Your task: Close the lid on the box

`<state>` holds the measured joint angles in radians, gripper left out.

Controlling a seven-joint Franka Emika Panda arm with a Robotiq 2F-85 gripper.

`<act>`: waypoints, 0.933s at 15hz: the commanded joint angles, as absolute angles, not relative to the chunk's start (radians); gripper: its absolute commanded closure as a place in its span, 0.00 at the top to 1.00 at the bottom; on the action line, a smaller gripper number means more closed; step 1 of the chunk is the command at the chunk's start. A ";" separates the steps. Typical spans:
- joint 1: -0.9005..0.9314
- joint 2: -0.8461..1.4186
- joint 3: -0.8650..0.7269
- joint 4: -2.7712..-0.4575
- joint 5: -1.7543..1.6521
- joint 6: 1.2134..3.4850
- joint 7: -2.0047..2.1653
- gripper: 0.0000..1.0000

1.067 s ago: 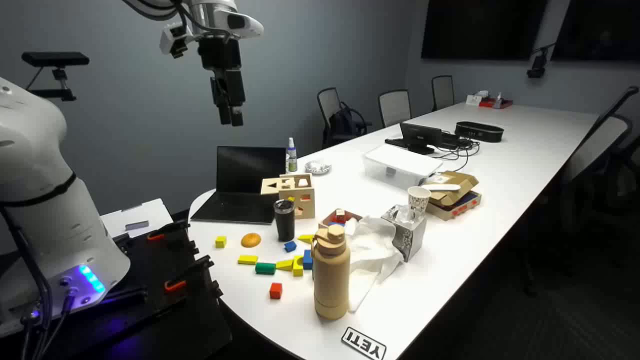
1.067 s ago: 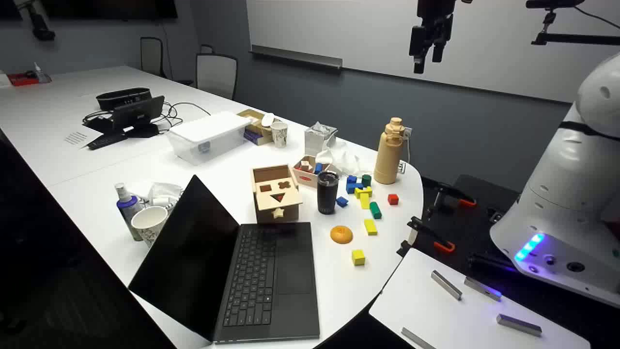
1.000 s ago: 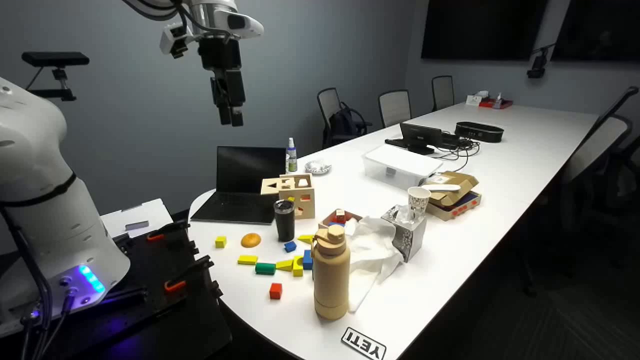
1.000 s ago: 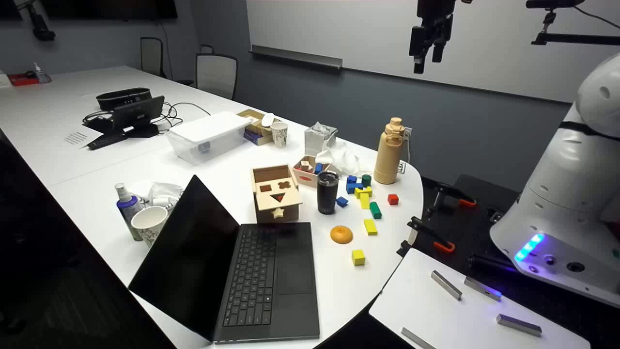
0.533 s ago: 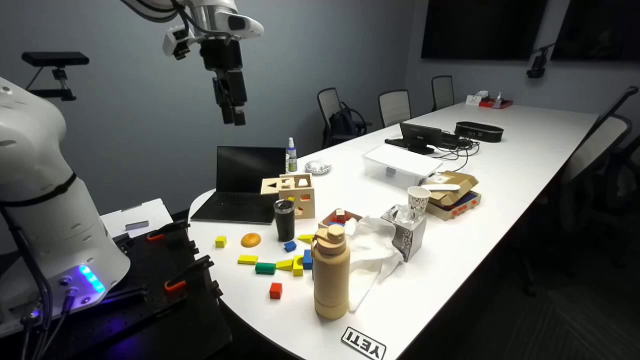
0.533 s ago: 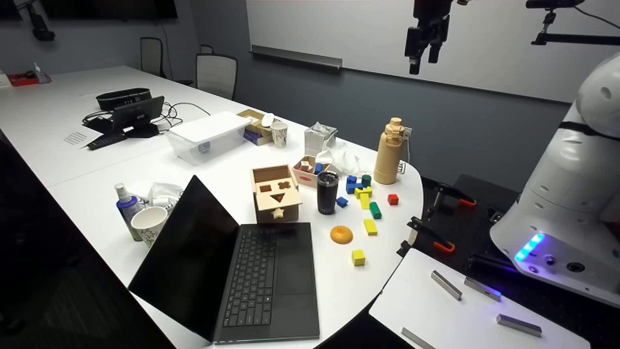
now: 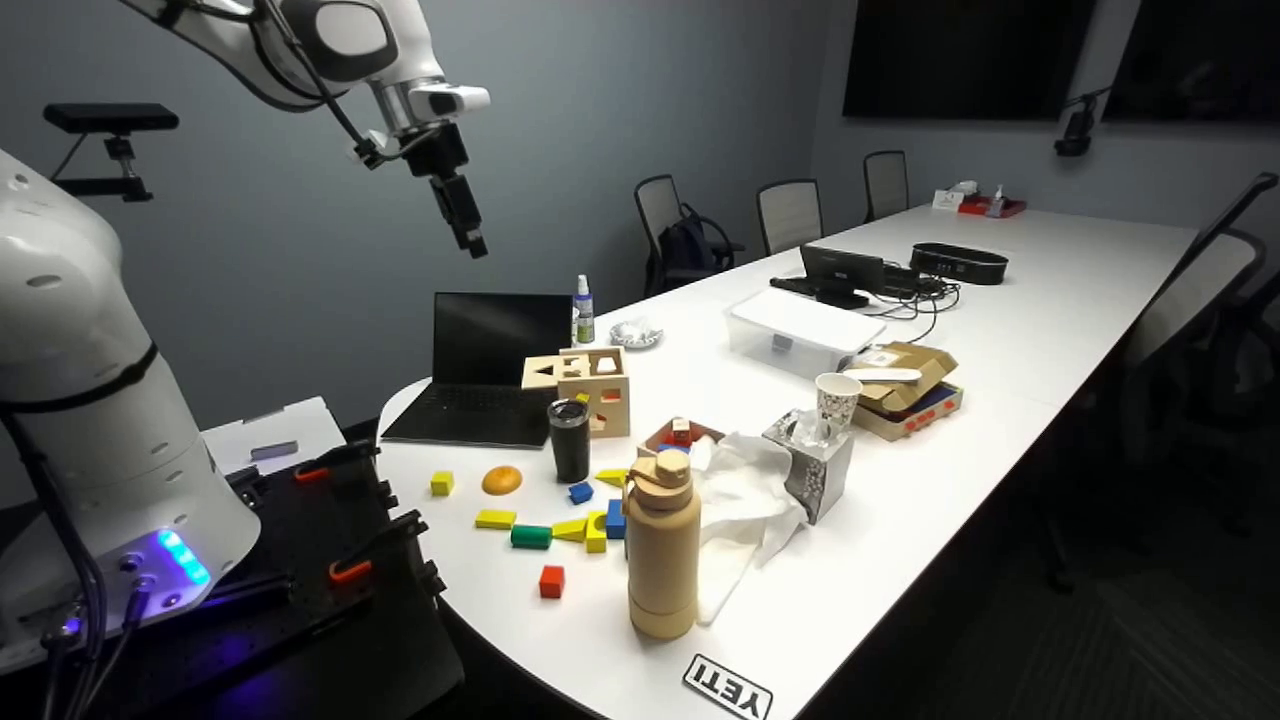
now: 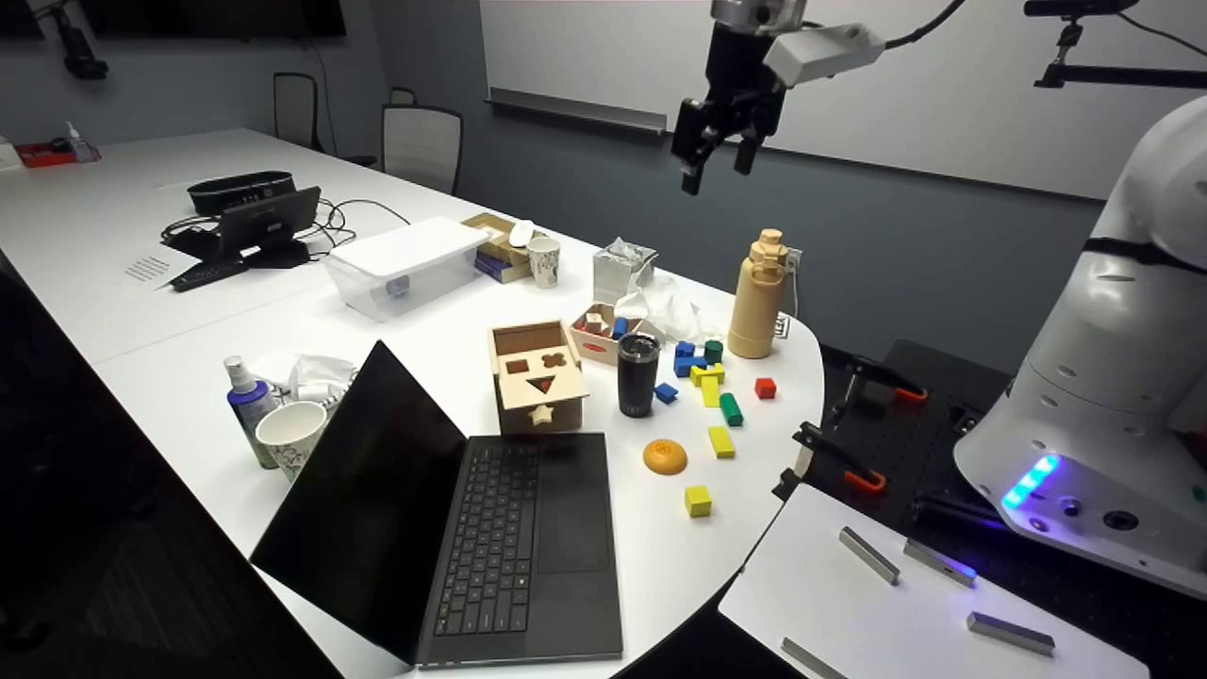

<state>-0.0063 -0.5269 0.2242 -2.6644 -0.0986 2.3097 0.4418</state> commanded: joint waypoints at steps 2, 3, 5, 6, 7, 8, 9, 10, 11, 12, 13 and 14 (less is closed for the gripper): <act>-0.020 -0.317 0.397 -2.627 -0.146 2.516 0.723 1.00; -0.030 -0.270 0.432 -2.620 -0.183 2.561 0.793 1.00; -0.044 -0.168 0.478 -2.603 -0.280 2.633 0.935 1.00; -0.046 -0.119 0.488 -2.593 -0.343 2.653 1.006 1.00; -0.081 -0.070 0.528 -2.580 -0.391 2.668 1.062 1.00; -0.082 -0.014 0.531 -2.562 -0.443 2.673 1.116 1.00; -0.085 0.036 0.535 -2.544 -0.494 2.672 1.167 1.00; -0.078 0.086 0.533 -2.523 -0.531 2.664 1.206 1.00; -0.063 0.137 0.524 -2.500 -0.566 2.658 1.244 1.00; -0.049 0.181 0.514 -2.479 -0.593 2.656 1.273 1.00; -0.036 0.229 0.508 -2.456 -0.611 2.659 1.295 1.00; -0.022 0.269 0.502 -2.434 -0.634 2.658 1.318 1.00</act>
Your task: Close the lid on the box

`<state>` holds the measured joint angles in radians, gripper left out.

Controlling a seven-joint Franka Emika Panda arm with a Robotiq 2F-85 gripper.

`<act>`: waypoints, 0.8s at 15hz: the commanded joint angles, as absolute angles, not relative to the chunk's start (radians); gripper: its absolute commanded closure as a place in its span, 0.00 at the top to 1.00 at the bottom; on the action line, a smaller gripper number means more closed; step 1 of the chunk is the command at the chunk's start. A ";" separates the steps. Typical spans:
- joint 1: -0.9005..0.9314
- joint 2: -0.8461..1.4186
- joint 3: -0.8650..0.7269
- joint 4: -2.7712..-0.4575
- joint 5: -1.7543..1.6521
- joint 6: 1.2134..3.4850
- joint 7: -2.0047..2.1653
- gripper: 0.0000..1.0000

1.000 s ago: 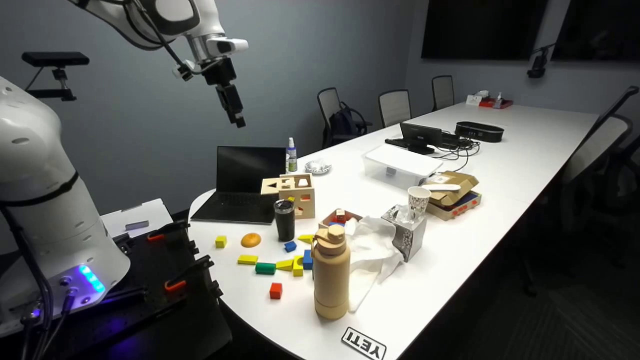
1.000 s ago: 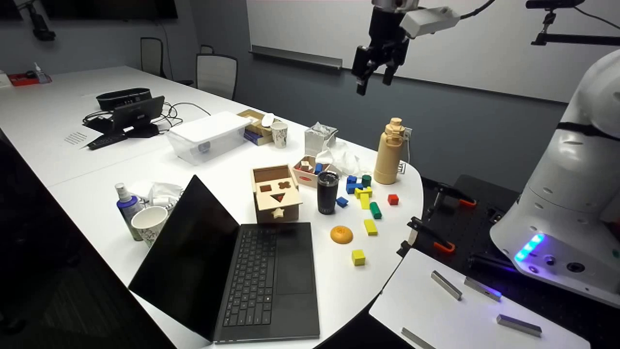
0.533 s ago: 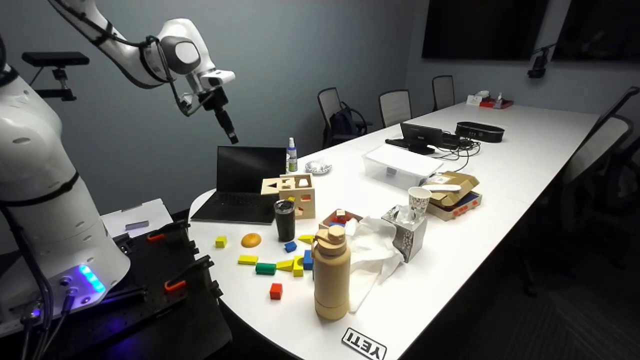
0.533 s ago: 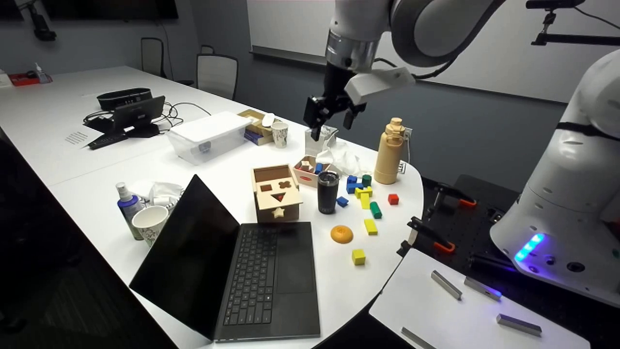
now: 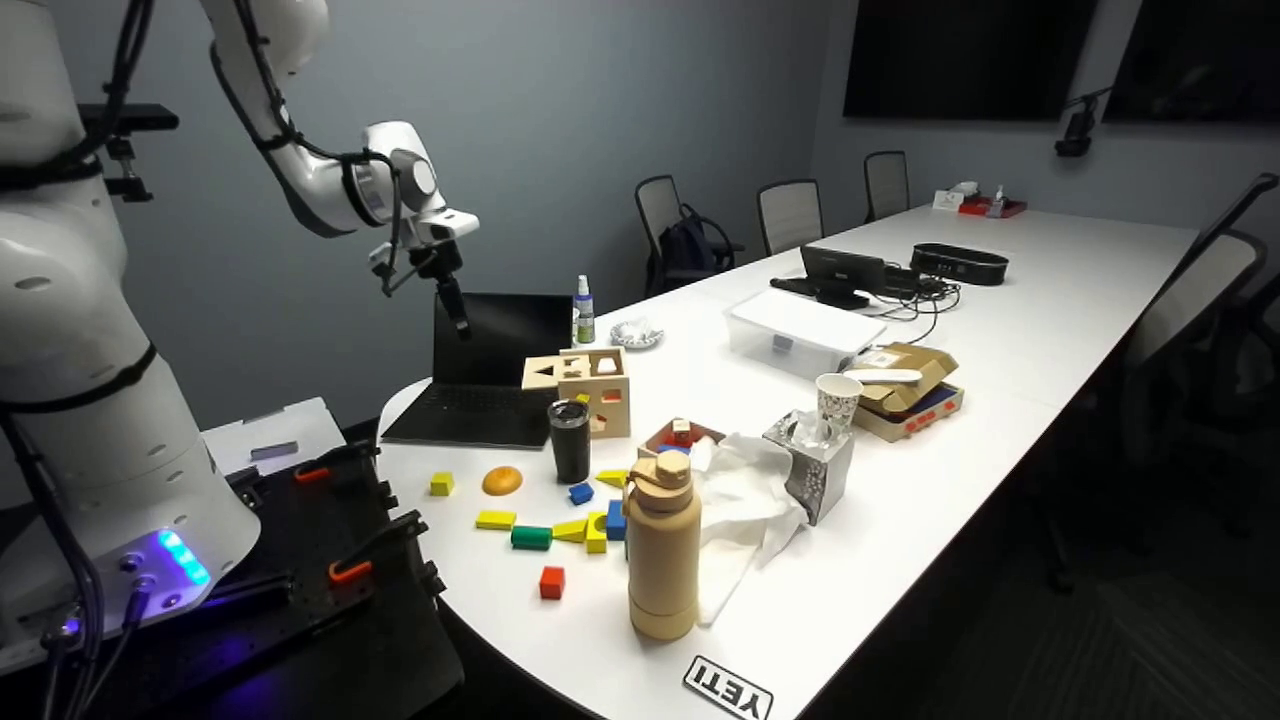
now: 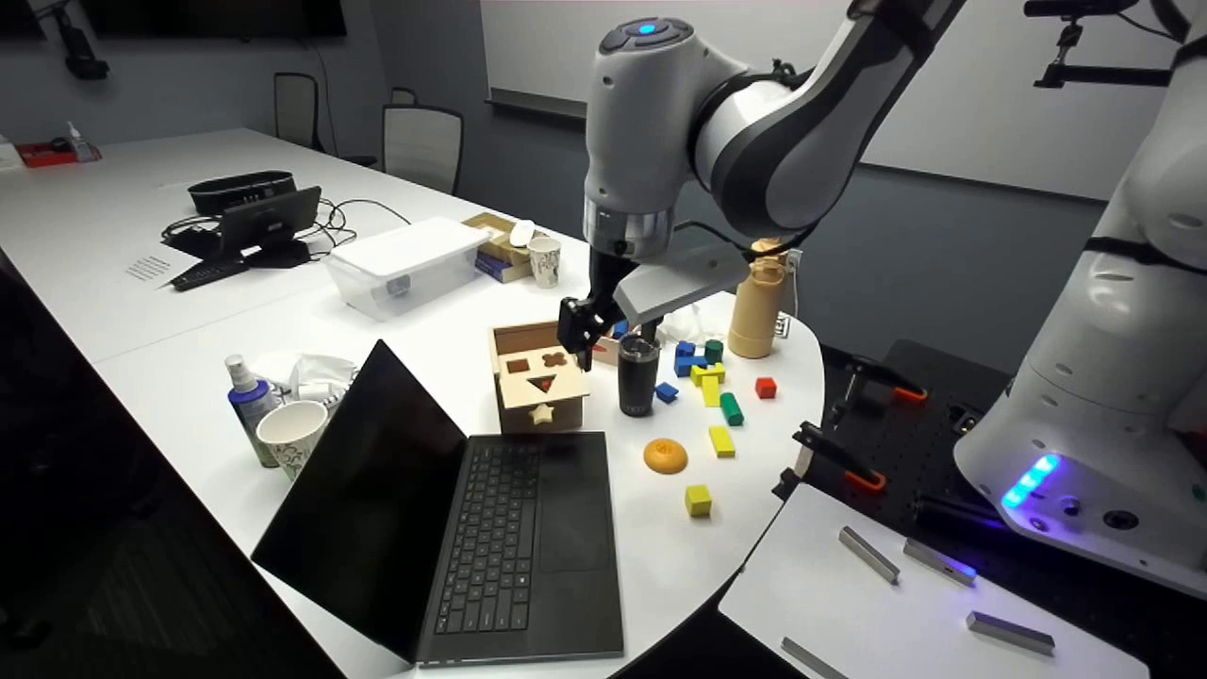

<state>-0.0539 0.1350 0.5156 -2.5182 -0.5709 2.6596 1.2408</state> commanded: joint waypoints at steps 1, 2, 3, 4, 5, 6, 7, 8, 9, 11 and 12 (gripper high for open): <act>-0.008 0.307 0.493 -2.410 -0.658 2.658 1.344 1.00; 0.009 0.346 0.481 -2.387 -0.685 2.664 1.372 1.00; 0.026 0.381 0.467 -2.363 -0.712 2.671 1.398 1.00; 0.047 0.416 0.446 -2.336 -0.748 2.672 1.432 1.00; 0.067 0.446 0.428 -2.311 -0.779 2.671 1.459 1.00; 0.089 0.476 0.407 -2.285 -0.810 2.670 1.487 1.00; 0.110 0.505 0.386 -2.258 -0.839 2.663 1.512 1.00; 0.131 0.533 0.366 -2.232 -0.863 2.649 1.532 1.00; 0.150 0.560 0.347 -2.208 -0.882 2.642 1.550 1.00; 0.277 0.587 0.222 -2.176 -0.837 2.677 1.531 1.00; 0.303 0.609 0.195 -2.156 -0.839 2.678 1.538 1.00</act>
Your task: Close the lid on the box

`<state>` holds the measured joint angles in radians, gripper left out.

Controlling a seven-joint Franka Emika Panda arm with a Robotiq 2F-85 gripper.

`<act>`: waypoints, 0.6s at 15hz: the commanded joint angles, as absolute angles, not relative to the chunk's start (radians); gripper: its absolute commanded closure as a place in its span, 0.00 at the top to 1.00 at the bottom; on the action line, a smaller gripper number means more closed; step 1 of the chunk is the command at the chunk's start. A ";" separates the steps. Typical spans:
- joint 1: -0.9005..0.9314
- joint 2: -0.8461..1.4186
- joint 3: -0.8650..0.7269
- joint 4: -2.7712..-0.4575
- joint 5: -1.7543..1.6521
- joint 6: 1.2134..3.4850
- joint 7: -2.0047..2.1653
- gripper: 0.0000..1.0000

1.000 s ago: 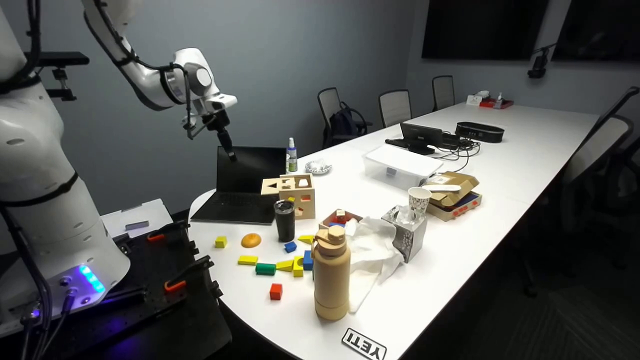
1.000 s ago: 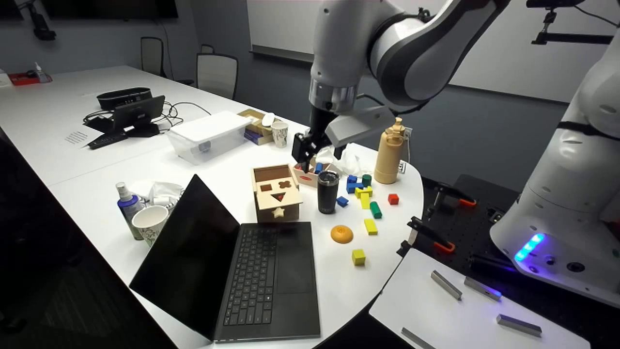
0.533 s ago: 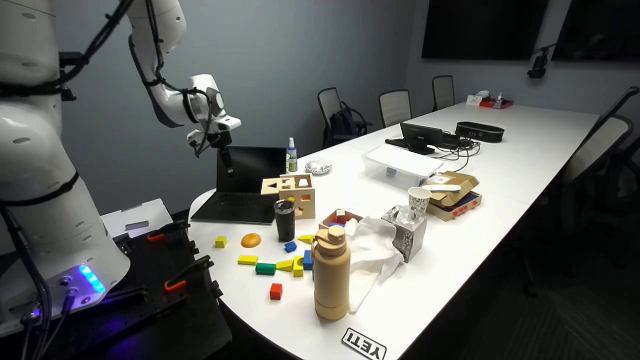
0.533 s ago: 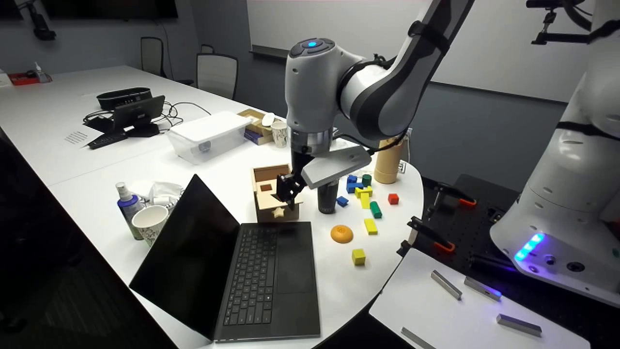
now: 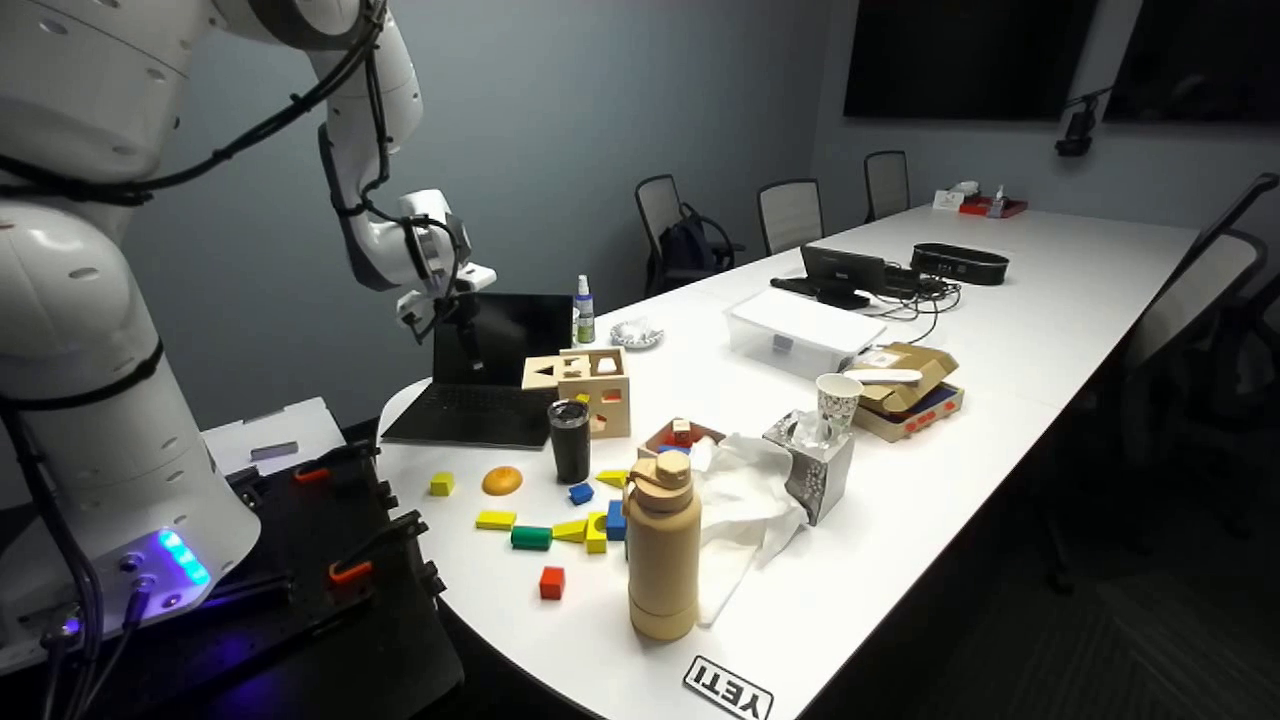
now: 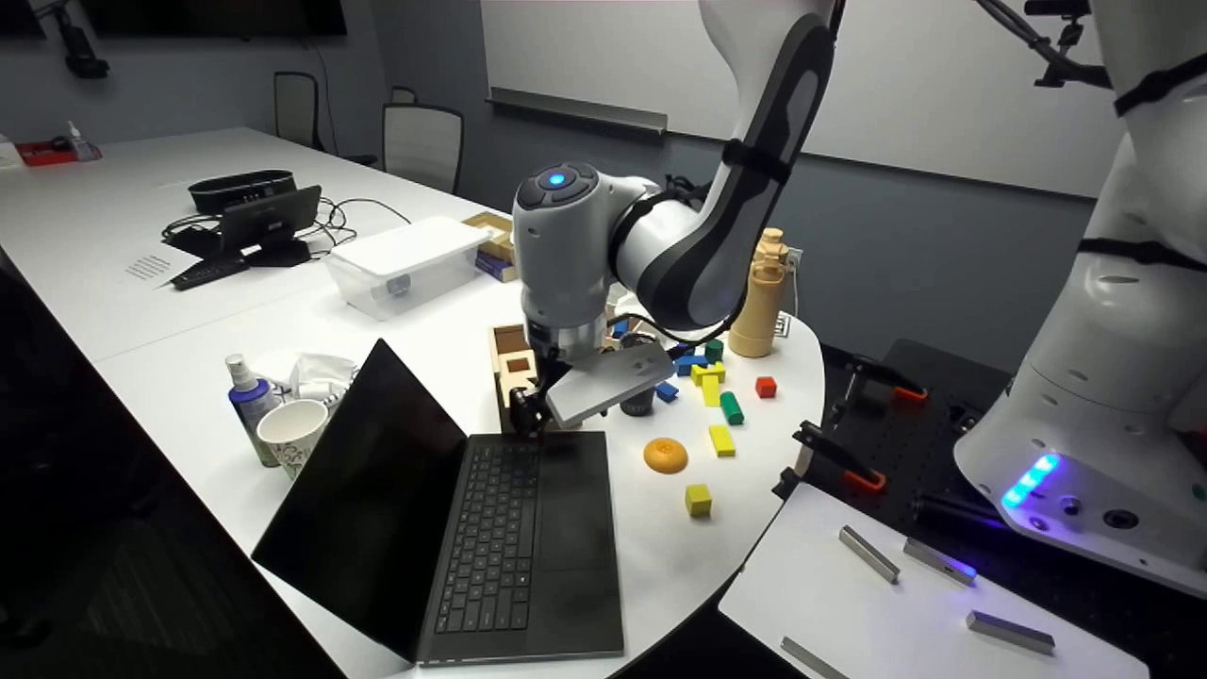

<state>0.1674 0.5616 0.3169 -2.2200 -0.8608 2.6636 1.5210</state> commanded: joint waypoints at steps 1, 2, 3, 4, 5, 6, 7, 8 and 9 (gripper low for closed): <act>0.339 0.627 0.159 -2.139 -0.837 2.677 1.542 1.00; 0.370 0.641 0.129 -2.123 -0.836 2.676 1.547 1.00; 0.398 0.656 0.102 -2.105 -0.835 2.678 1.552 1.00; 0.420 0.668 0.082 -2.091 -0.833 2.679 1.555 1.00; 0.438 0.678 0.067 -2.078 -0.830 2.678 1.557 1.00; 0.456 0.689 0.051 -2.064 -0.834 2.677 1.567 1.00; 0.469 0.696 0.039 -2.054 -0.834 2.675 1.570 1.00; 0.478 0.702 0.029 -2.042 -0.834 2.673 1.572 1.00; 0.488 0.708 0.017 -2.033 -0.837 2.671 1.576 1.00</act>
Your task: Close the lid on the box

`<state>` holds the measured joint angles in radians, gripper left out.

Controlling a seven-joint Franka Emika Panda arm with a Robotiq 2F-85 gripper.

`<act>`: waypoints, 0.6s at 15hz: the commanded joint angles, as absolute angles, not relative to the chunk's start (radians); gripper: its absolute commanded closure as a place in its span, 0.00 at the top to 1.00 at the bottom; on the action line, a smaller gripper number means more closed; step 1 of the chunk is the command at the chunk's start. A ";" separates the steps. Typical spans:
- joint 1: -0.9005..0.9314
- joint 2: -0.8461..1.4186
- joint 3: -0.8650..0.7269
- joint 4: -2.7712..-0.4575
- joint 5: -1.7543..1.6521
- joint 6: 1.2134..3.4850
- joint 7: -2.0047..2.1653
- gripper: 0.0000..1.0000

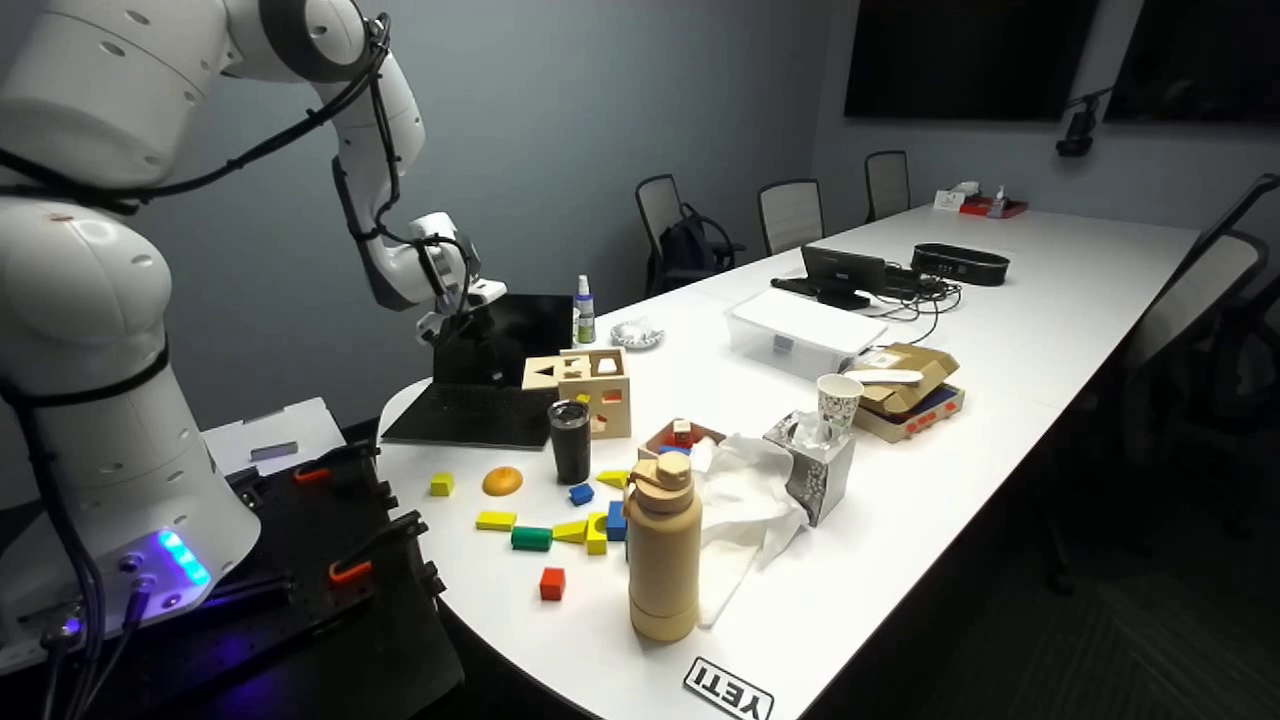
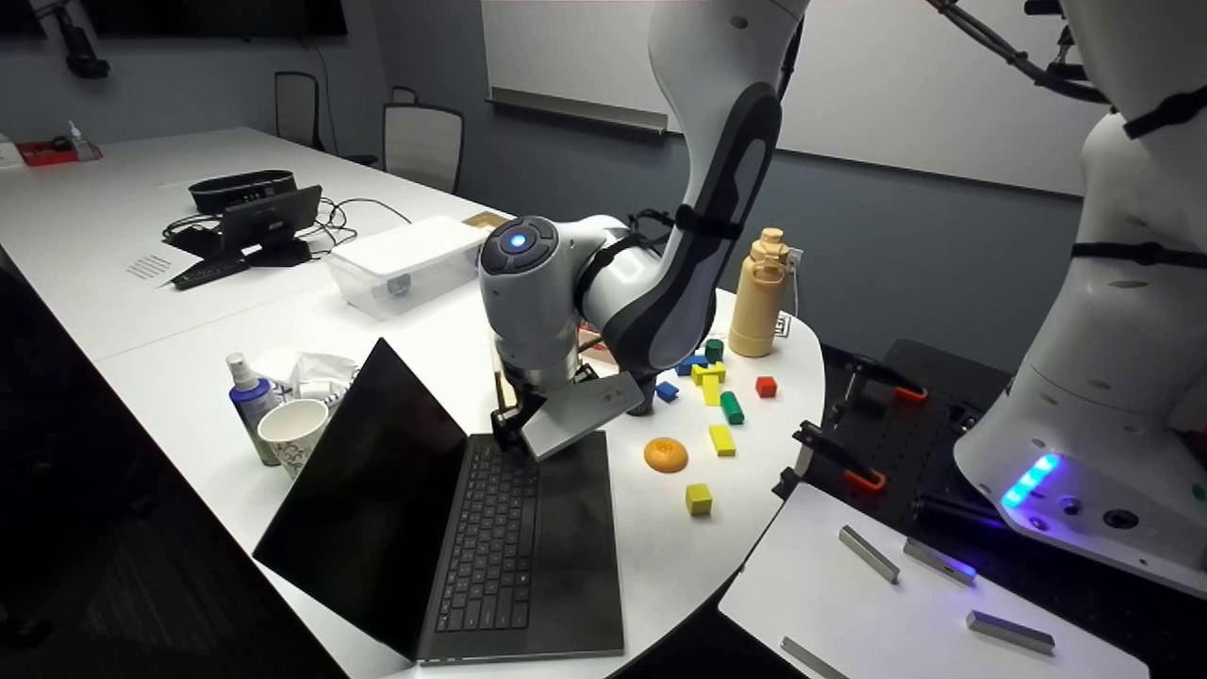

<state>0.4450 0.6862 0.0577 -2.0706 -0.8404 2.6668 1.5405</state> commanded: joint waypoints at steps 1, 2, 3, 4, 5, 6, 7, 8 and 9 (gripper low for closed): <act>0.494 0.713 0.004 -2.023 -0.840 2.671 1.578 1.00; 0.498 0.717 -0.006 -2.016 -0.842 2.669 1.580 1.00; 0.501 0.723 -0.017 -2.008 -0.844 2.668 1.581 1.00; 0.505 0.728 -0.029 -1.998 -0.849 2.671 1.585 1.00; 0.511 0.733 -0.041 -1.990 -0.855 2.670 1.588 1.00; 0.514 0.738 -0.050 -1.982 -0.857 2.670 1.589 1.00; 0.514 0.744 -0.055 -1.974 -0.857 2.671 1.589 1.00; 0.514 0.750 -0.061 -1.966 -0.857 2.671 1.590 1.00; 0.514 0.755 -0.065 -1.959 -0.857 2.671 1.589 1.00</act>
<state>0.4854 0.7326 -0.0336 -1.9918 -0.8424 2.6667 1.5414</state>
